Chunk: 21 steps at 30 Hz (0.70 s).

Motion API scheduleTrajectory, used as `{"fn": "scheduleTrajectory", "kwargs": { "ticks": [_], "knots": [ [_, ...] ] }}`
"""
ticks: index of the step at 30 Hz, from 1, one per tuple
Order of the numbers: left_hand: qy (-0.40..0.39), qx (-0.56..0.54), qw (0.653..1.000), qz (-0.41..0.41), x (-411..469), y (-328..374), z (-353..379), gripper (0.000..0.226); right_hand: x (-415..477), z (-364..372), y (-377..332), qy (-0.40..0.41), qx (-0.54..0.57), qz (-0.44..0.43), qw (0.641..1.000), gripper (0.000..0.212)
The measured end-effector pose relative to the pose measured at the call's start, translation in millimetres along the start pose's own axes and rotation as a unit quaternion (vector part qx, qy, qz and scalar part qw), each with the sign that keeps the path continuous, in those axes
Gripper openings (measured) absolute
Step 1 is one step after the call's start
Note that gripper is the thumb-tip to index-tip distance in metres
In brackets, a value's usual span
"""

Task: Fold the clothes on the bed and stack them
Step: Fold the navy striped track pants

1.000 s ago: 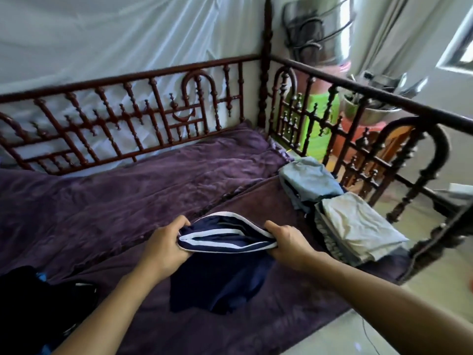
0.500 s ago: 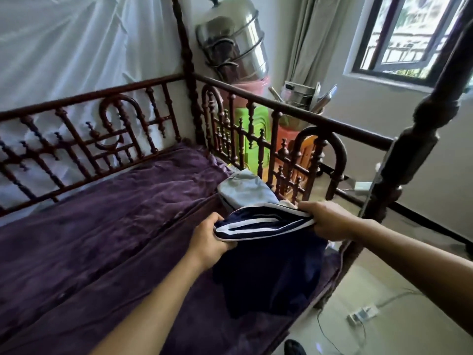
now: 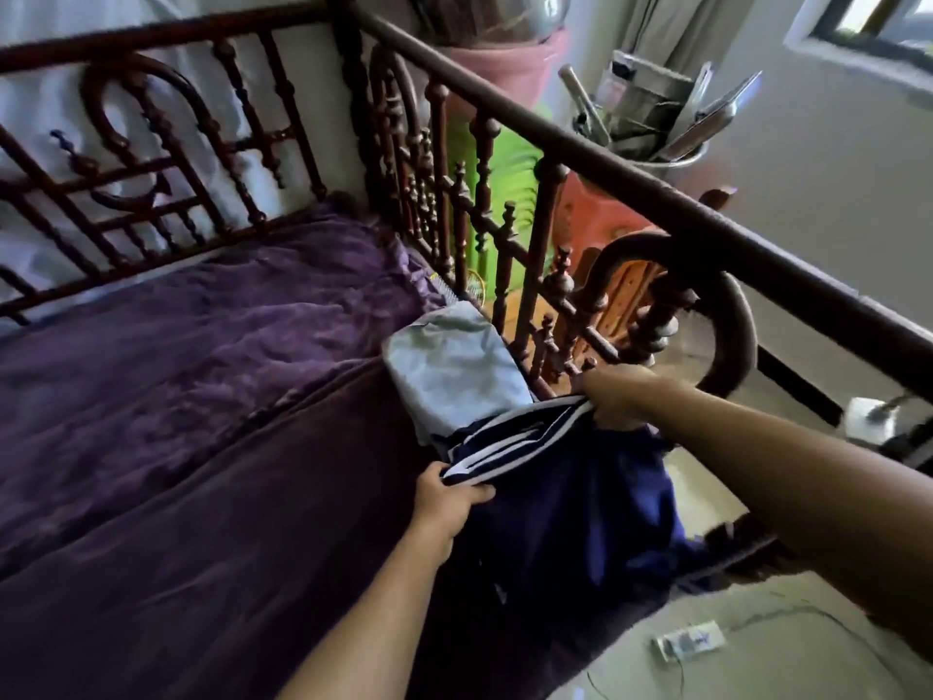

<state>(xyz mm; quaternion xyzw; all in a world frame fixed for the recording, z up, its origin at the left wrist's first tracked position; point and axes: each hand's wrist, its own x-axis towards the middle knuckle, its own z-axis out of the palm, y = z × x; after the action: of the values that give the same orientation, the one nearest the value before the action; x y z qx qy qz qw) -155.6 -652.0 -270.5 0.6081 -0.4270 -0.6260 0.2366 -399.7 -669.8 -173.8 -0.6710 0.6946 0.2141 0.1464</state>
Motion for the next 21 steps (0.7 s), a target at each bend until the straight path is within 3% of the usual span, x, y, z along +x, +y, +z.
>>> {"fn": "scheduleTrajectory", "kwargs": {
  "ticks": [5, 7, 9, 11, 15, 21],
  "knots": [
    [0.106, 0.030, 0.994, -0.003, 73.4, -12.6, 21.5, 0.041, 73.7, 46.6, 3.6, 0.139, 0.030, 0.041, 0.989, 0.041],
    [0.145, 0.174, 0.974, 0.024, 85.0, -24.4, 22.5, 0.055, 85.4, 77.2, -2.9, 0.207, 0.067, 0.024, 0.976, 0.042],
    [0.156, 0.336, 0.921, 0.124, 84.6, -38.5, 24.7, 0.061, 88.5, 112.3, -13.7, 0.226, 0.077, -0.026, 0.971, 0.046],
    [0.116, 0.465, 0.855, 0.198, 80.5, -52.0, 30.7, 0.062, 87.8, 148.6, -20.4, 0.192, 0.080, -0.058, 0.976, 0.058],
    [-0.013, 0.589, 0.797, 0.133, 94.3, -74.2, 31.6, 0.082, 86.8, 204.9, -22.3, 0.054, 0.085, -0.009, 0.995, 0.078],
    [-0.088, 0.578, 0.808, 0.067, 119.6, -75.0, 22.6, 0.092, 111.4, 211.3, -21.6, -0.008, 0.055, -0.008, 0.998, 0.077]
  ]
}}
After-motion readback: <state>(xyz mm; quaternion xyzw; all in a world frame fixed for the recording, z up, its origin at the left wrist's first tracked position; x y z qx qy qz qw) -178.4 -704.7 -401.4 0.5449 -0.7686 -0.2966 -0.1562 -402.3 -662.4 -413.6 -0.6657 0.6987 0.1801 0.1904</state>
